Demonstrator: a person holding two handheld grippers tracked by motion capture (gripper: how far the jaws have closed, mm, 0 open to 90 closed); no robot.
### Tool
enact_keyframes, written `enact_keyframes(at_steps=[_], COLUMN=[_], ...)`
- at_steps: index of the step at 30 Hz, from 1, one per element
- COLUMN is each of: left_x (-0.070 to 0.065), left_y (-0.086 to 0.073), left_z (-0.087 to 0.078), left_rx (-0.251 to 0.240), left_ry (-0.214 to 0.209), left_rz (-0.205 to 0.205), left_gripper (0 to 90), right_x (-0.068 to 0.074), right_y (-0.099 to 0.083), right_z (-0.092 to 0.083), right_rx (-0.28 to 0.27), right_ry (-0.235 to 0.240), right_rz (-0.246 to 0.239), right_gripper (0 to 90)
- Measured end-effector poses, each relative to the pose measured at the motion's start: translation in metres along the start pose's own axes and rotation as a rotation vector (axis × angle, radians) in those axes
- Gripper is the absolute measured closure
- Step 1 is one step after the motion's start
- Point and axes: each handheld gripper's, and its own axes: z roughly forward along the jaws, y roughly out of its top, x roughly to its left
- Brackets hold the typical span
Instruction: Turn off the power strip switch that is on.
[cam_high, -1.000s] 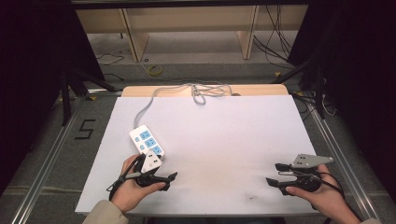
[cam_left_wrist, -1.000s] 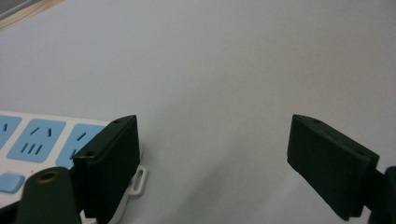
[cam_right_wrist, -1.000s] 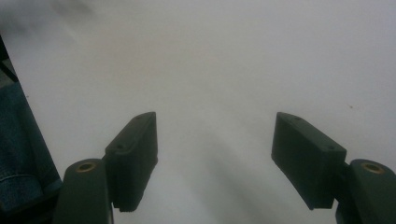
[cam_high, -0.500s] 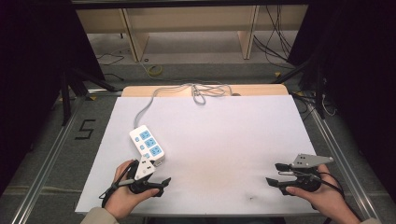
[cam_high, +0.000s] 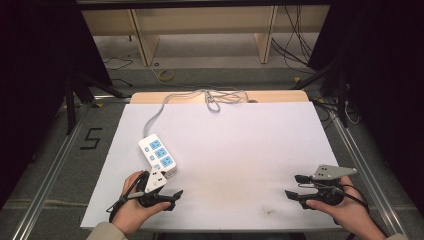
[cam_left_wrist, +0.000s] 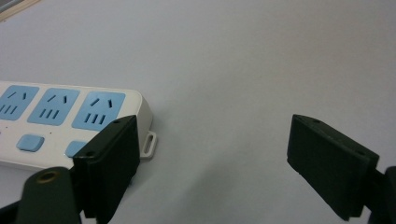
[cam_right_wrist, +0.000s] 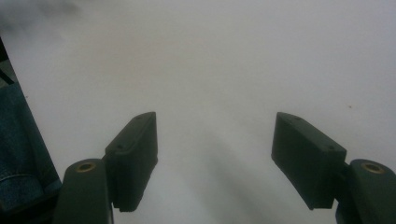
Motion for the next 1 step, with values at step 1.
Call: enact_keyframes(at_steps=[1], left_x=[-0.0003], left_y=[0.0001], left_z=[0.0002], left_rx=[0.0], left_ry=[-0.002], left_rz=[0.0], left_gripper=[16.7], right_x=[-0.0001], right_y=[0.0], right_z=[-0.0001], right_rx=[-0.001], right_ry=[-0.001], right_rz=[0.0], right_gripper=[31.8])
